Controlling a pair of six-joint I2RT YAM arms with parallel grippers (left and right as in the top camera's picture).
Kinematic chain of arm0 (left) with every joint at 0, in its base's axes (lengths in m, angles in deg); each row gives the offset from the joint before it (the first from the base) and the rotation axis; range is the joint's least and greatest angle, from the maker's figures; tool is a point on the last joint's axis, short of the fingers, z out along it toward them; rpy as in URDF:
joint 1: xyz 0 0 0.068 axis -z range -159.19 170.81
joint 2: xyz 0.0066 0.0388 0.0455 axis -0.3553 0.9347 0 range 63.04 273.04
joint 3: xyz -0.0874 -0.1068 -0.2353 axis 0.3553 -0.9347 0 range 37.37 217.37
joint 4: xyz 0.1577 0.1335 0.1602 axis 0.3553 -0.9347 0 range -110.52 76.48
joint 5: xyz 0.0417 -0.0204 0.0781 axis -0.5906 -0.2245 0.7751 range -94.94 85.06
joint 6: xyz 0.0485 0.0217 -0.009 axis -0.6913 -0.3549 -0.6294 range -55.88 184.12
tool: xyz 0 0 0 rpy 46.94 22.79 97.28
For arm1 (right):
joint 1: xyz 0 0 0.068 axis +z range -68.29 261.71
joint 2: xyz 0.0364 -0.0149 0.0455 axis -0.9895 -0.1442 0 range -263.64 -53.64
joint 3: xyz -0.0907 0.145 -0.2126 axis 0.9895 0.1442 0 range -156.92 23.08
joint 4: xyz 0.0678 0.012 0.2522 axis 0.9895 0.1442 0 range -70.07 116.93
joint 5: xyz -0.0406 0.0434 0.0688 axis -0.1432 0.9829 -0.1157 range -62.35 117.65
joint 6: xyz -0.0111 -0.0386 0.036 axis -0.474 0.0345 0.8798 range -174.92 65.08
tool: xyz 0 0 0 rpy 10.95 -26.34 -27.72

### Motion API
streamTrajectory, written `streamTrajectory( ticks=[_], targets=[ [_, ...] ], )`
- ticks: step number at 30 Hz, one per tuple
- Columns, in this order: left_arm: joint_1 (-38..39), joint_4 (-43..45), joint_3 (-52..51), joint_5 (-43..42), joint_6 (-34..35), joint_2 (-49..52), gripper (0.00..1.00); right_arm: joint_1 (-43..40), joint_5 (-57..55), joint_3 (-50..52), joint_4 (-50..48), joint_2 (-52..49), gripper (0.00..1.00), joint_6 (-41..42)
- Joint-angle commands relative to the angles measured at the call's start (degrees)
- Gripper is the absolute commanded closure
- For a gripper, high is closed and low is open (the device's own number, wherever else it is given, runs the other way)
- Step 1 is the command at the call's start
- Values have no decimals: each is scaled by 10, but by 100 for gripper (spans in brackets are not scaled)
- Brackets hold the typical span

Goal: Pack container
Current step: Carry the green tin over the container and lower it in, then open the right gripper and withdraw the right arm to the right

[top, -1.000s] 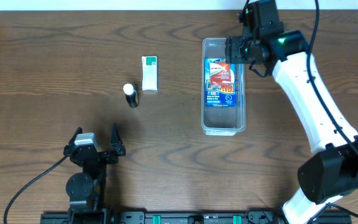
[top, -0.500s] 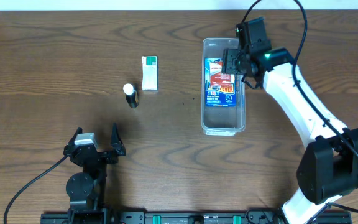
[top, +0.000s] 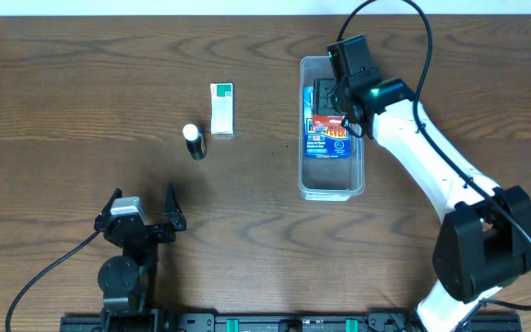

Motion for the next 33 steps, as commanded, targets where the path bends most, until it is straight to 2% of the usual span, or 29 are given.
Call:
streamTrajectory(
  ticks=[1, 13, 26, 33],
  targets=[
    [-3, -20, -12, 7, -7, -3, 2, 3, -18, 3, -3, -26, 33, 15],
    [-3, -20, -12, 7, -7, -3, 2, 3, -19, 3, -17, -67, 31, 19],
    [-3, -20, -12, 7, -7, -3, 2, 2, -19, -22, -20, -61, 28, 14],
    [-3, -20, -12, 7, -7, -3, 2, -12, -34, -97, 36, -1, 19, -17]
  ],
)
